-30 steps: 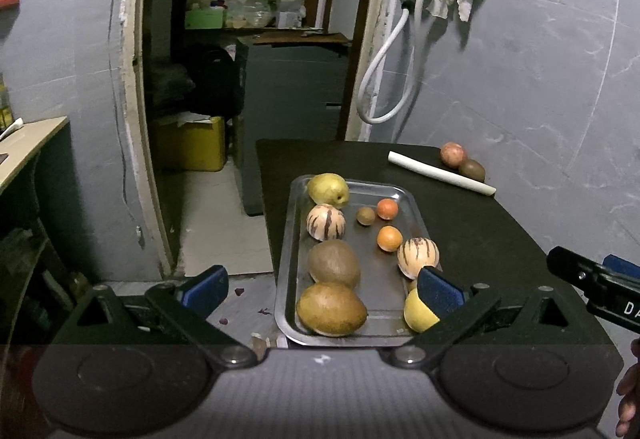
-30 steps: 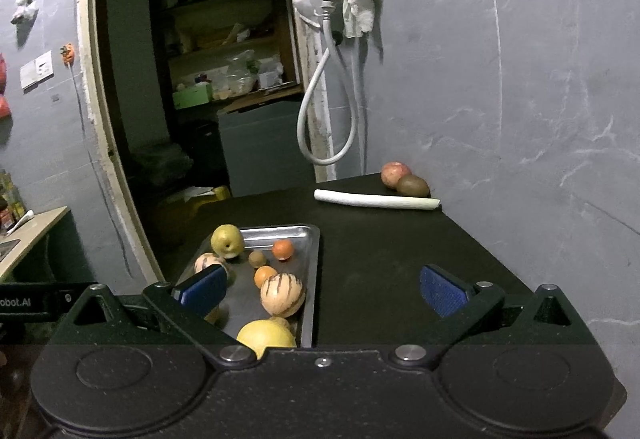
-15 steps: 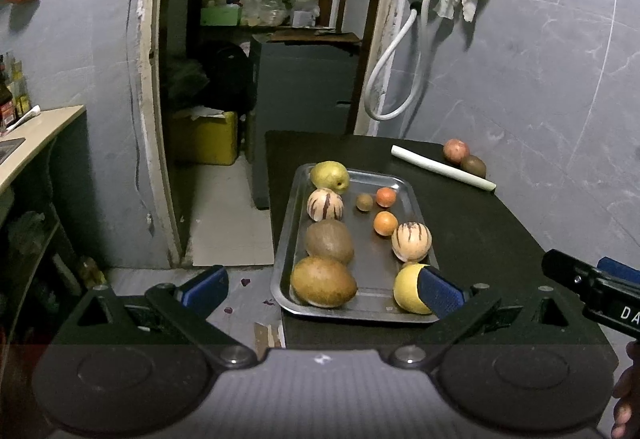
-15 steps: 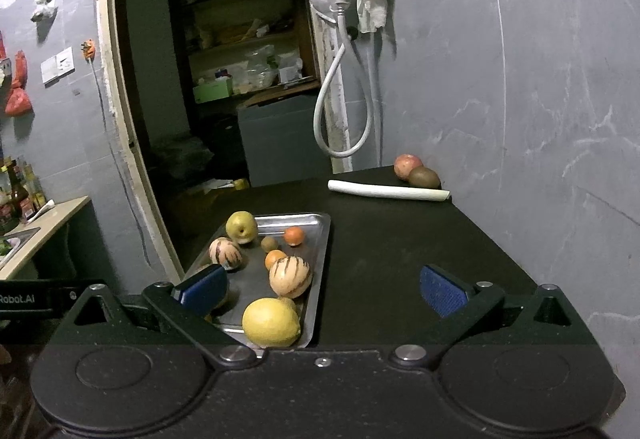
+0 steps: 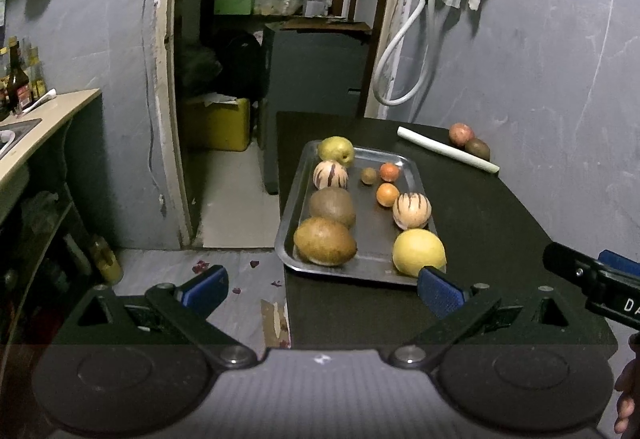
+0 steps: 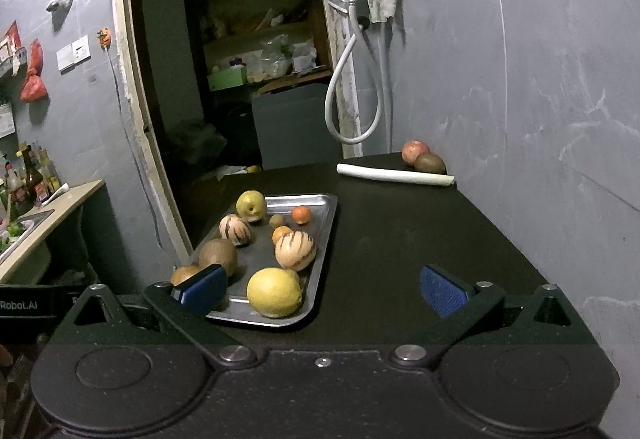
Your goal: Organize fruits
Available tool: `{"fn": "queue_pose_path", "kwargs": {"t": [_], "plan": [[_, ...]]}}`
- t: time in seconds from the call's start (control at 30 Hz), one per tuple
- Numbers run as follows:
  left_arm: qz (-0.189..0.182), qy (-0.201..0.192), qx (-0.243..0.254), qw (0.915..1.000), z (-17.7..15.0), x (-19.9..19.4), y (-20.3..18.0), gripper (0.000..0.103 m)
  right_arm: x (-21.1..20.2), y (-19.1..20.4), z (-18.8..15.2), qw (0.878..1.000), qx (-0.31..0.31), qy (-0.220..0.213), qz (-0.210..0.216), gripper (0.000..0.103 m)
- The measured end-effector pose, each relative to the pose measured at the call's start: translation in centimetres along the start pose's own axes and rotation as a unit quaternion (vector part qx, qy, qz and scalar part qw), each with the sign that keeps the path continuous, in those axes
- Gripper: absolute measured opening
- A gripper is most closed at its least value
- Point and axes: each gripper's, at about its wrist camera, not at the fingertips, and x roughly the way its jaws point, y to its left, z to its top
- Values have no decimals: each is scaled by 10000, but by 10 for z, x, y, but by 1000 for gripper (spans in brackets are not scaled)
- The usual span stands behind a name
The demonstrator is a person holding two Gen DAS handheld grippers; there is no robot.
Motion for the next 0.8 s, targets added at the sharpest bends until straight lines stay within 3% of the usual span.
{"fn": "queue_pose_path", "kwargs": {"t": [0.8], "plan": [[14,257,-499,9984,-32,-15,9,102,-16,3,-29,9996,-168,68,233,102]]}}
